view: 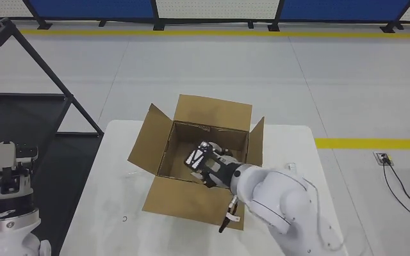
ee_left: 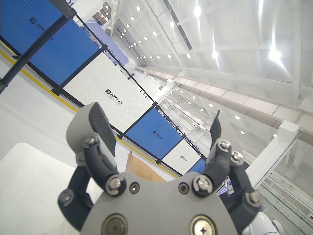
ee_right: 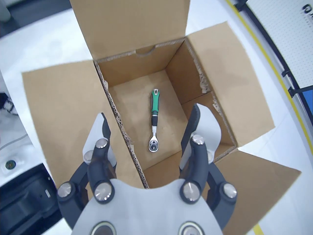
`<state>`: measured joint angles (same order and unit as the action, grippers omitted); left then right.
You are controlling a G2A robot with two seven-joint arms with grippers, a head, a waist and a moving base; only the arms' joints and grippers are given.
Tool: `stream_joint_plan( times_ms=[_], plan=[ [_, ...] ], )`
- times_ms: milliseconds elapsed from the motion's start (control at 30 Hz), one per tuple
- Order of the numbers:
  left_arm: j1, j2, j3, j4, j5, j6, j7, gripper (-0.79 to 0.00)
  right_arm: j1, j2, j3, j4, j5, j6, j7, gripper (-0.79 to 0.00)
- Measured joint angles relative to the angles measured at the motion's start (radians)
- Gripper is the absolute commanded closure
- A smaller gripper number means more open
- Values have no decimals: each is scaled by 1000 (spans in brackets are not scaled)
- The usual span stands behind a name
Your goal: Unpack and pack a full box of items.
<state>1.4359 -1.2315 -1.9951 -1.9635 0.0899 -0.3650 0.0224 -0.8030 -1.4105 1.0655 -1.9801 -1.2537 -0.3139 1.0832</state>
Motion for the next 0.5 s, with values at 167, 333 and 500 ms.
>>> stream_joint_plan(
  times_ms=[167,333,500],
  plan=[
    [0,0,0,0,0,0,0,-785,-103,14,163,-136,-11,127,-90,-785],
    [0,0,0,0,0,0,0,-785,-182,23,364,-180,70,257,-160,-785],
    [0,0,0,0,0,0,0,-785,-205,35,495,-108,37,320,-136,-785]
  ],
)
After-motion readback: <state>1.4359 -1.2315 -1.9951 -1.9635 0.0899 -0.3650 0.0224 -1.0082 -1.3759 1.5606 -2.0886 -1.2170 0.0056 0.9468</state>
